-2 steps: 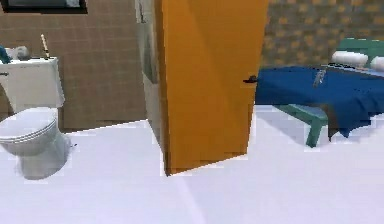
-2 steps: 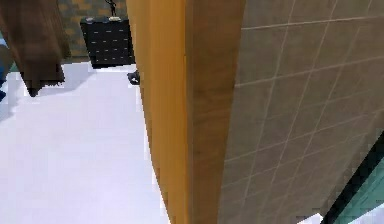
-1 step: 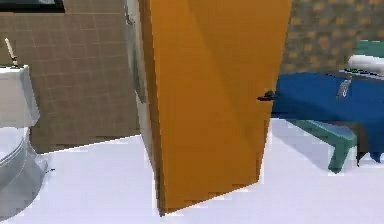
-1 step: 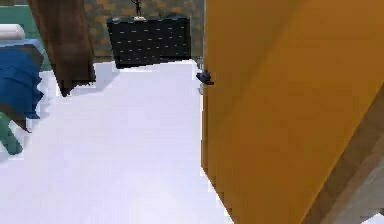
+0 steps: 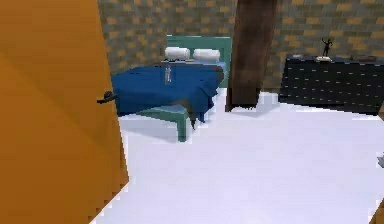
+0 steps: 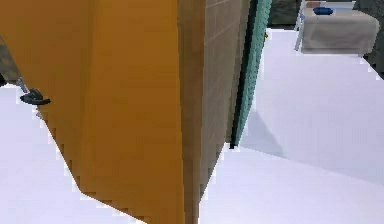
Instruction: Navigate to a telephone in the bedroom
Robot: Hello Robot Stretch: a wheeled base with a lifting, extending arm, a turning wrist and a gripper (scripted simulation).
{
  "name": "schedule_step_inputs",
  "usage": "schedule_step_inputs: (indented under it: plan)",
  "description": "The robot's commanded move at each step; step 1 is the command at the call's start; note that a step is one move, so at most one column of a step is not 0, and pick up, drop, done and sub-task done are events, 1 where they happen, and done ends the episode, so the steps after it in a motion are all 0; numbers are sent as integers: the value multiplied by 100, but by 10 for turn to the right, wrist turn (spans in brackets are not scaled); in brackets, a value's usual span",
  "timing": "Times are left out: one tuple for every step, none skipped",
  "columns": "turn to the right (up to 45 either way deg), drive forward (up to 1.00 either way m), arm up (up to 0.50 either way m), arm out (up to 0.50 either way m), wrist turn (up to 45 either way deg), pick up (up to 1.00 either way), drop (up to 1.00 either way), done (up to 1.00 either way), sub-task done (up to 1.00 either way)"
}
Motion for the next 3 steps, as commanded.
schedule_step_inputs:
  plan:
    - [210, 0, 0, 0, 0, 0, 0, 0, 0]
    - [0, 100, 0, 0, 0, 0, 0, 0, 0]
    - [60, 0, 0, 0, 0, 0, 0, 0, 0]
